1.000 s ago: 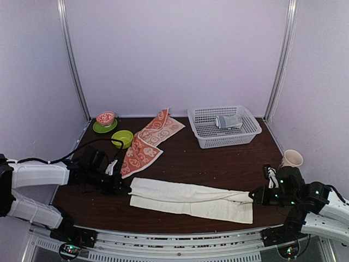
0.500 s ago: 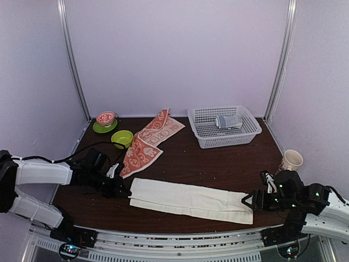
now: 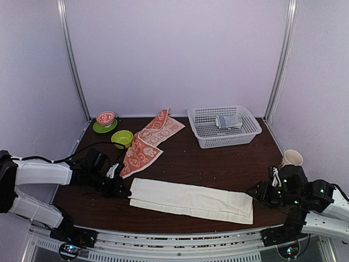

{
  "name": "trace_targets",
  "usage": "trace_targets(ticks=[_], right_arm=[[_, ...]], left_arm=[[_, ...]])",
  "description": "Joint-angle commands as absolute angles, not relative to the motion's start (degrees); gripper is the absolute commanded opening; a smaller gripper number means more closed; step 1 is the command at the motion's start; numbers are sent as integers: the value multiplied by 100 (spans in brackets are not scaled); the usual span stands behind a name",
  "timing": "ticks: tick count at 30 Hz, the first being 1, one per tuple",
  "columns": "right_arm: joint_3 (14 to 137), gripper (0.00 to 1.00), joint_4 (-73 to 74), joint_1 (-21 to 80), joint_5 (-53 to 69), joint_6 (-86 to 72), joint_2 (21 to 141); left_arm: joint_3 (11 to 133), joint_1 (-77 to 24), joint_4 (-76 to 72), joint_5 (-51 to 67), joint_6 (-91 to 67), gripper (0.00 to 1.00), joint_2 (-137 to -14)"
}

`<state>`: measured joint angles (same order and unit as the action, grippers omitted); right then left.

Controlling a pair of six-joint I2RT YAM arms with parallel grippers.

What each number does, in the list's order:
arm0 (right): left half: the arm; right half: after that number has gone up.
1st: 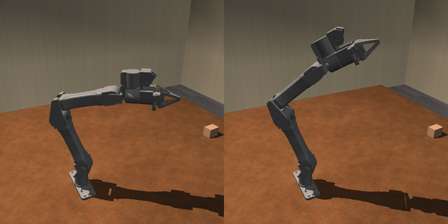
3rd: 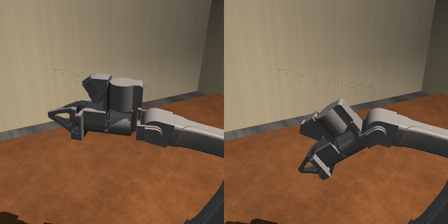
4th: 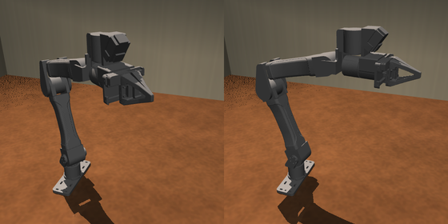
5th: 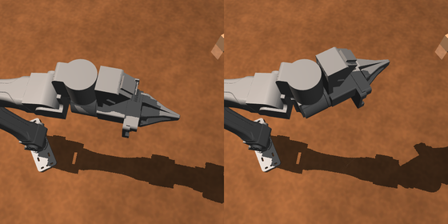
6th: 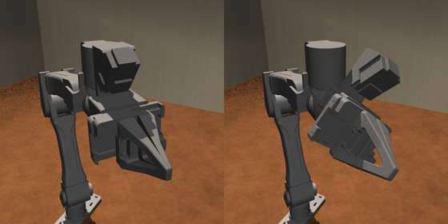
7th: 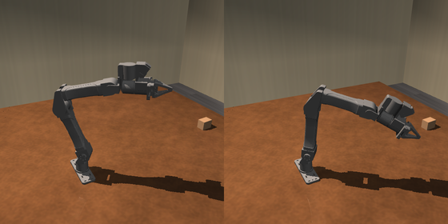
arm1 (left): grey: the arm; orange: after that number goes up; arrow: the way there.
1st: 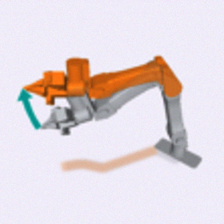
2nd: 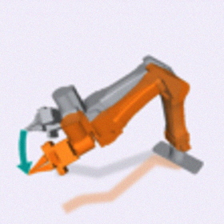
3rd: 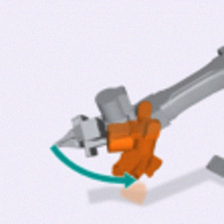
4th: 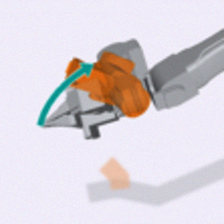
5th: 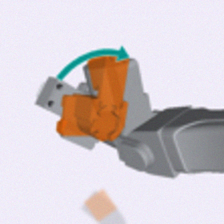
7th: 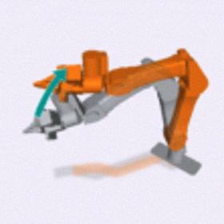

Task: Roll the towels
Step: Fold the towel at the center of the board.

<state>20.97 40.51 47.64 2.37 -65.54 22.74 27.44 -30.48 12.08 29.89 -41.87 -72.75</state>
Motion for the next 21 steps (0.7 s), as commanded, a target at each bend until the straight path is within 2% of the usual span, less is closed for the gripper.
trace_targets(ticks=[1,9,18,21], right_arm=[[1623,45,4132,4765,-8,-7432,2048],[1416,46,4497,4764,26,-7713,1962],[787,45,3224,4741,-319,-8102,2190],[828,41,2938,4687,-364,-7879,2529]], left_arm=[[2812,-3074,1210,3047,-4095,0,-7161],[2812,-3069,1175,3040,-4079,0,-7208],[2805,-3072,1125,3069,-4099,0,-7221],[2782,-3072,1125,3079,-4096,0,-7217]])
